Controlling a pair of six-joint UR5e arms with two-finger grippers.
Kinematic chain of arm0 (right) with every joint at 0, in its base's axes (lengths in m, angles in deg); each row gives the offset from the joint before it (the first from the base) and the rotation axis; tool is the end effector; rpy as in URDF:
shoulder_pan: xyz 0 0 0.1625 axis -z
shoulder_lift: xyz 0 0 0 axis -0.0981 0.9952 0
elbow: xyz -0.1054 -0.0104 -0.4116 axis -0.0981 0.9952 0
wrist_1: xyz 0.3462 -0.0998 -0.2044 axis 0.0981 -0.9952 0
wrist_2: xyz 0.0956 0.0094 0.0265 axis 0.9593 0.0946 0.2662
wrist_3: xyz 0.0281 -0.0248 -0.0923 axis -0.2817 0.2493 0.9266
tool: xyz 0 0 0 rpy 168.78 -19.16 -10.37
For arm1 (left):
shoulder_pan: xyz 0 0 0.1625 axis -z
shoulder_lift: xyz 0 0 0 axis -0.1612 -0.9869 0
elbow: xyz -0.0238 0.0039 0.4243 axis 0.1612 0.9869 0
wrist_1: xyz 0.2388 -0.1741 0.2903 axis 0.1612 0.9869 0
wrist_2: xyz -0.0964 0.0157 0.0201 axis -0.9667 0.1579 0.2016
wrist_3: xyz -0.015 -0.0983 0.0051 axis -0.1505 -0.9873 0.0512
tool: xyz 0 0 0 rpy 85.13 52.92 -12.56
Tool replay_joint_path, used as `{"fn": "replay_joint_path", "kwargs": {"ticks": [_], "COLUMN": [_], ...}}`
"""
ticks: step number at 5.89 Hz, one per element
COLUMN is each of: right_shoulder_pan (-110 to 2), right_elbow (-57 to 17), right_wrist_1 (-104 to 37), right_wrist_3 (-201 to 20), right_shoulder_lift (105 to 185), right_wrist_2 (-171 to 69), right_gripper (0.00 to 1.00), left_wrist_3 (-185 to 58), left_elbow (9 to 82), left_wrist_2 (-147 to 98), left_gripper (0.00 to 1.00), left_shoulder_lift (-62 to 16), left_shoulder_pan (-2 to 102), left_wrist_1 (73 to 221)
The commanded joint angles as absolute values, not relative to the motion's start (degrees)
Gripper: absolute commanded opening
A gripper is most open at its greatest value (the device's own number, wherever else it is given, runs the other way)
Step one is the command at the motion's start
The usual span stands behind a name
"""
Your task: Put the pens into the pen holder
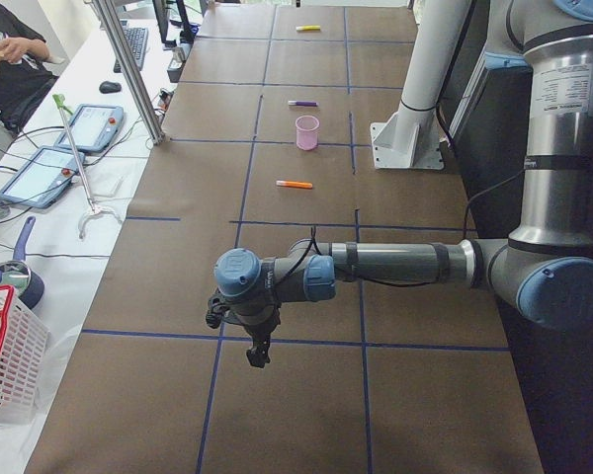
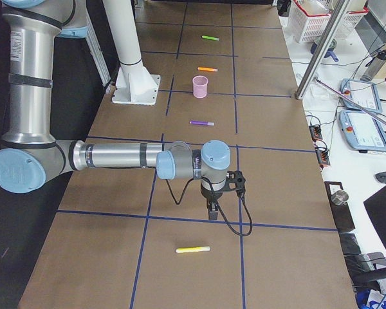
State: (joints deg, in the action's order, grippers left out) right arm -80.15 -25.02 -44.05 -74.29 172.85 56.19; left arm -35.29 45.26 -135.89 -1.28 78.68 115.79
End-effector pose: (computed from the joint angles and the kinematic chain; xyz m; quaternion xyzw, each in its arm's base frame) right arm 0.0363 -0.4464 0.6487 0.0164 -0.3442 -0.0452 0.9377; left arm -0.0488 -0.4710 0.6785 -0.0129 0.3682 0.1053 0.9237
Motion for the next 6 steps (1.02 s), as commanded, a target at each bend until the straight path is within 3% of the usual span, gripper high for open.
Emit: {"fn": "replay_joint_path", "kwargs": {"ticks": [1, 6], "right_shoulder_pan": [-80.15, -81.03], "right_elbow": [-20.96, -8.57], "right_wrist_1": [-43.59, -38.43], "right_wrist_3": [-68.27, -63.56], "right_shoulder_lift": [174.09, 172.6], "right_wrist_2": [56.26, 56.17], "right_gripper": [1.0, 1.0], "left_wrist_3": [-37.62, -51.14], "left_elbow": [46.07, 45.38], "left_wrist_2": [-135.89, -135.8], "left_gripper": [1.0, 1.0], "left_shoulder_lift": [-2.81, -7.21], "left_shoulder_pan": [78.62, 67.32], "left_wrist_1": [115.87, 124.27]}}
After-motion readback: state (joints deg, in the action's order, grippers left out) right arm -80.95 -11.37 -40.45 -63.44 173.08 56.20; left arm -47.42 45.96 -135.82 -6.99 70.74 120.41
